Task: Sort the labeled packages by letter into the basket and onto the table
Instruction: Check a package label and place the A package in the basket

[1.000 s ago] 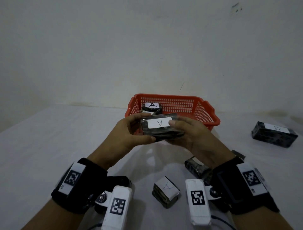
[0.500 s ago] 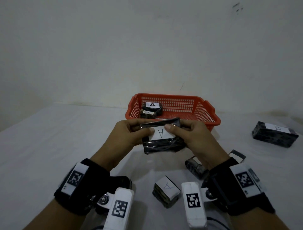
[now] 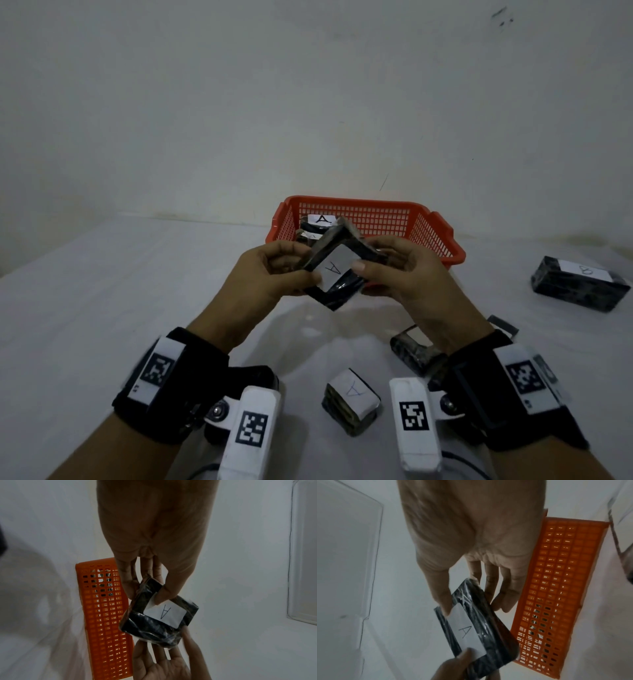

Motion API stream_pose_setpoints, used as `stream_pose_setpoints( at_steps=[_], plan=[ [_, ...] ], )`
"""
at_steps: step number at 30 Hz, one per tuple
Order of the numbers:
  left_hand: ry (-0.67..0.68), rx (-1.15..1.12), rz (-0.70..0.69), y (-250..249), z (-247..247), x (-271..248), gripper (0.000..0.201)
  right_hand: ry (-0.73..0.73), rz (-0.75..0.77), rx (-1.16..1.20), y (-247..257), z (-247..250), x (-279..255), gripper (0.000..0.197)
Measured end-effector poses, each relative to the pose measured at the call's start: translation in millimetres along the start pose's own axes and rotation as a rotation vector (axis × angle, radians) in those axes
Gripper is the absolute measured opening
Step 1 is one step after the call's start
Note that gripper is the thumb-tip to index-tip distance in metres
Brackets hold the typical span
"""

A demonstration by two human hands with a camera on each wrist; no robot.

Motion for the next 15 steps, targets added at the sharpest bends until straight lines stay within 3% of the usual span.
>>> stream_pose_setpoints(
  at_steps=[4, 10, 12, 15],
  plan=[
    [-0.015, 0.042, -0.040, -0.4, 0.2, -1.5, 0.032, 0.066, -0.103, 0.168, 6.7, -4.9, -3.4, 0.023],
    [-0.016, 0.102, -0.123, -2.0, -1.2, -2.7, 0.029, 0.124, -0.248, 0.317, 4.7, -3.8, -5.4, 0.048],
    [0.006, 0.137, -0.138, -3.0, -1.6, -3.7, 0.029, 0.133, -0.238, 0.339, 2.6, -5.0, -4.8, 0.048],
    [0.107, 0.108, -0.070, -4.2, -4.6, -5.0, 0.045, 0.124, -0.132, 0.273, 1.3, -6.9, -3.2, 0.029]
  ],
)
Point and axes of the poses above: each hand's wrist, its own x-axis towards the middle knuckle, its own z-axis out of the back of the hand, y = z × x, the point moved 1 cm from there along x, towards the middle knuckle
